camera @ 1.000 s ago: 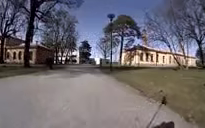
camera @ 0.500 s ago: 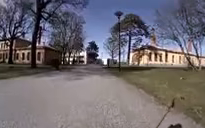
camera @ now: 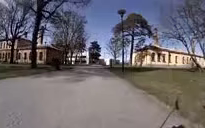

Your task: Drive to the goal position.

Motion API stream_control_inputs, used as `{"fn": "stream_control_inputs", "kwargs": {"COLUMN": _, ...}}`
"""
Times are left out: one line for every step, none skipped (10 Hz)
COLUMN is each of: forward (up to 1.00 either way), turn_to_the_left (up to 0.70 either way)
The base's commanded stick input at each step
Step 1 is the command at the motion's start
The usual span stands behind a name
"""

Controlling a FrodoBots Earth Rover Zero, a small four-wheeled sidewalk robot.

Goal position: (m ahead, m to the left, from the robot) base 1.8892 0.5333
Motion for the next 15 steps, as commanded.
{"fn": "stream_control_inputs", "kwargs": {"forward": 0.85, "turn_to_the_left": 0.00}}
{"fn": "stream_control_inputs", "kwargs": {"forward": 0.85, "turn_to_the_left": 0.00}}
{"fn": "stream_control_inputs", "kwargs": {"forward": 0.85, "turn_to_the_left": 0.00}}
{"fn": "stream_control_inputs", "kwargs": {"forward": 0.85, "turn_to_the_left": 0.00}}
{"fn": "stream_control_inputs", "kwargs": {"forward": 0.85, "turn_to_the_left": 0.00}}
{"fn": "stream_control_inputs", "kwargs": {"forward": 0.85, "turn_to_the_left": 0.00}}
{"fn": "stream_control_inputs", "kwargs": {"forward": 0.85, "turn_to_the_left": 0.00}}
{"fn": "stream_control_inputs", "kwargs": {"forward": 0.85, "turn_to_the_left": 0.00}}
{"fn": "stream_control_inputs", "kwargs": {"forward": 0.85, "turn_to_the_left": 0.00}}
{"fn": "stream_control_inputs", "kwargs": {"forward": 0.85, "turn_to_the_left": 0.00}}
{"fn": "stream_control_inputs", "kwargs": {"forward": 0.85, "turn_to_the_left": 0.00}}
{"fn": "stream_control_inputs", "kwargs": {"forward": 0.85, "turn_to_the_left": 0.00}}
{"fn": "stream_control_inputs", "kwargs": {"forward": 0.85, "turn_to_the_left": 0.00}}
{"fn": "stream_control_inputs", "kwargs": {"forward": 0.85, "turn_to_the_left": 0.00}}
{"fn": "stream_control_inputs", "kwargs": {"forward": 0.85, "turn_to_the_left": 0.00}}
